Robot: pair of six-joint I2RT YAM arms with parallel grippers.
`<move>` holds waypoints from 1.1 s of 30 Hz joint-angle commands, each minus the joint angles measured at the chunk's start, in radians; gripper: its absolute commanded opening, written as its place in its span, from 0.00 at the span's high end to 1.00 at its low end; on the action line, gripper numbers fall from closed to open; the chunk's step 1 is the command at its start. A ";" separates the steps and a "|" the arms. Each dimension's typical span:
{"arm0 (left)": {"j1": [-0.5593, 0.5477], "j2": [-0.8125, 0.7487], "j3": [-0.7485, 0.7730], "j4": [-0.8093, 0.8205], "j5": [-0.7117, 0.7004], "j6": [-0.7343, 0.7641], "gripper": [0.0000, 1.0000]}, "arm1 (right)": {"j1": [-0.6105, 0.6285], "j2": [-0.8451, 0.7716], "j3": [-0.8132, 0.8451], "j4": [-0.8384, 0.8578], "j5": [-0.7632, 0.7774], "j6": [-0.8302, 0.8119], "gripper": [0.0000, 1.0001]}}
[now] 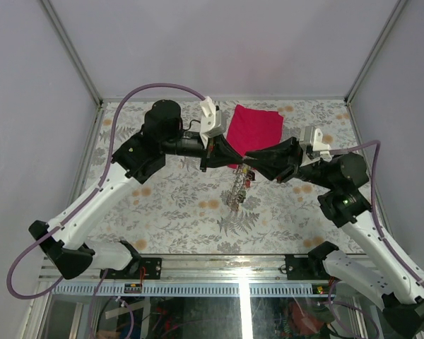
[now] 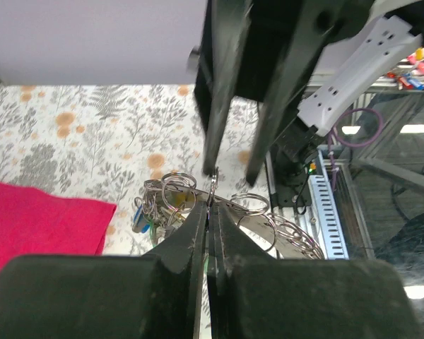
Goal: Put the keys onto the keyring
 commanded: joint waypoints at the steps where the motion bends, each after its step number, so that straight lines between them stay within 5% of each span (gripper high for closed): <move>1: -0.005 0.018 0.093 -0.157 -0.093 0.133 1.00 | 0.001 -0.045 0.147 -0.269 -0.011 -0.202 0.69; 12: -0.147 0.153 0.336 -0.597 -0.490 0.338 1.00 | 0.002 0.065 0.333 -0.724 -0.019 -0.414 0.65; 22: -0.214 0.189 0.411 -0.692 -0.693 0.353 1.00 | 0.002 0.121 0.301 -0.738 -0.096 -0.457 0.64; 33: -0.240 0.200 0.420 -0.695 -0.710 0.359 1.00 | 0.002 0.194 0.268 -0.639 -0.187 -0.412 0.62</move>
